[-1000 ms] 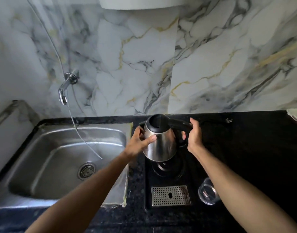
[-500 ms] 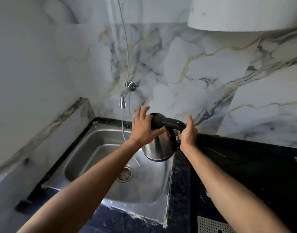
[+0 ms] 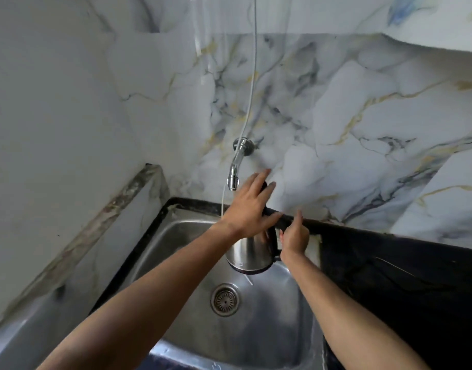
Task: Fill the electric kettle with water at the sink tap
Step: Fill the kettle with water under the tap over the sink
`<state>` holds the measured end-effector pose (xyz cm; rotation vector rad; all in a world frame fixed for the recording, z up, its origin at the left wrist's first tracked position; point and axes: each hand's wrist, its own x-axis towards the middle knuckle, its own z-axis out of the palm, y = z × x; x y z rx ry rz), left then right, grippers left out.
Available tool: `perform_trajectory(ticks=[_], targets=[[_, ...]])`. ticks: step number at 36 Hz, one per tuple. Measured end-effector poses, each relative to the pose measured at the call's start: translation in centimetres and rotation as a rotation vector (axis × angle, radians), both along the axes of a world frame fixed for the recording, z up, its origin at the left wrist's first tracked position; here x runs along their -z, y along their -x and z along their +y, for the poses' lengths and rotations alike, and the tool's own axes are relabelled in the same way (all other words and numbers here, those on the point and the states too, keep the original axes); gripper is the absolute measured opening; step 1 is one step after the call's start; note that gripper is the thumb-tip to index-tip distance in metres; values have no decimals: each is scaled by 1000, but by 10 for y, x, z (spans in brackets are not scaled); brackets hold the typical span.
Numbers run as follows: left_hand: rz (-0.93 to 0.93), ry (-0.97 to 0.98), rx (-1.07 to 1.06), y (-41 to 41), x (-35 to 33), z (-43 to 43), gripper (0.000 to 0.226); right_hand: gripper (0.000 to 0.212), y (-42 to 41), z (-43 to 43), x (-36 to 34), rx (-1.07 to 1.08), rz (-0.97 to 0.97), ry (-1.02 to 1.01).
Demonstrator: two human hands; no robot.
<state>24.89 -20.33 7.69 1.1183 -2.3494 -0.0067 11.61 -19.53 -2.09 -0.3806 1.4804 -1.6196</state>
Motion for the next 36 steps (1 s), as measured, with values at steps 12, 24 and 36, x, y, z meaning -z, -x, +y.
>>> perform_trajectory(ticks=[12,24,36], targets=[[370,-434,-571,-50,36,-82,53,63,-28,-28,34,-4,10,-131],[123,-445,-555,-42,23,-116,32,58,-30,-49,43,-4,-58,-34],[77,-655,-495,-46,7,-127,31,56,-34,-60,36,12,-120,-24]])
